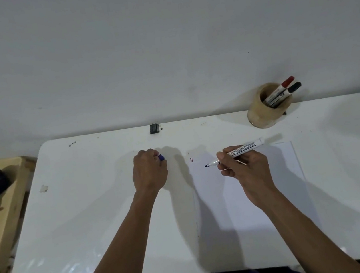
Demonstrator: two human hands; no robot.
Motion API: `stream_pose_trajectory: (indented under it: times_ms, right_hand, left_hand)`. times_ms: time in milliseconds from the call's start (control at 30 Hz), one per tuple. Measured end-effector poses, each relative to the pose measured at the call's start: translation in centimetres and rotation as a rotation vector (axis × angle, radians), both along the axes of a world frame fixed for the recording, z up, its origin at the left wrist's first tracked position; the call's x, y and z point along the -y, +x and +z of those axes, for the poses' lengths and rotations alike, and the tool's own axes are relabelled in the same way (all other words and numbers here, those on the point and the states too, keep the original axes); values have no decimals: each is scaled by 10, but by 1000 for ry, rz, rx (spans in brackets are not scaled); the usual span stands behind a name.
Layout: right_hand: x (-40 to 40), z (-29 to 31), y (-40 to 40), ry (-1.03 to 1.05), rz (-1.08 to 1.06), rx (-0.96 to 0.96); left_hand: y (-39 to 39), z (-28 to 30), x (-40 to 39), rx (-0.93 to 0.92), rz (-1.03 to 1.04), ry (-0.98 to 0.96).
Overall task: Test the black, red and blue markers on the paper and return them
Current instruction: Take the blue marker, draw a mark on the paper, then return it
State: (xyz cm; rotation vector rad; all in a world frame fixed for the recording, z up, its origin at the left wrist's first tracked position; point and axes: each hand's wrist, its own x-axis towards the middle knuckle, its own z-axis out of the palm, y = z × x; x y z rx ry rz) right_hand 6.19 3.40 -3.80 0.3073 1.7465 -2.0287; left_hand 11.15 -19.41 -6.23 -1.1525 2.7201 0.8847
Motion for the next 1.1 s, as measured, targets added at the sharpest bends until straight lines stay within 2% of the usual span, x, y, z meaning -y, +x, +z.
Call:
stream_pose_trajectory:
  times_ms: [100, 167, 233, 333, 433, 533, 667, 1100]
  right_hand:
    - [-1, -3, 3, 16, -7, -23]
    - [-1, -7, 2, 23, -14, -56]
    - [0, -11, 1, 32, 6, -77]
    - [4, -20, -1, 80, 85, -129]
    - [8, -28, -5, 127, 169, -222]
    - [16, -36, -12, 188, 198, -290]
    - [28, -47, -23, 245, 205, -333]
    - [34, -62, -27, 307, 215, -323]
  left_hand:
    - [20, 10, -9, -41, 189, -12]
    - [41, 11, -24, -166, 199, -71]
    - [61, 0, -41, -240, 17, -144]
    - [79, -25, -57, -208, -303, -239]
    - [80, -36, -63, -111, -468, -317]
    - [80, -42, -64, -7, -542, -381]
    - [81, -48, -64, 22, -539, -421]
    - [81, -55, -63, -123, -487, -503]
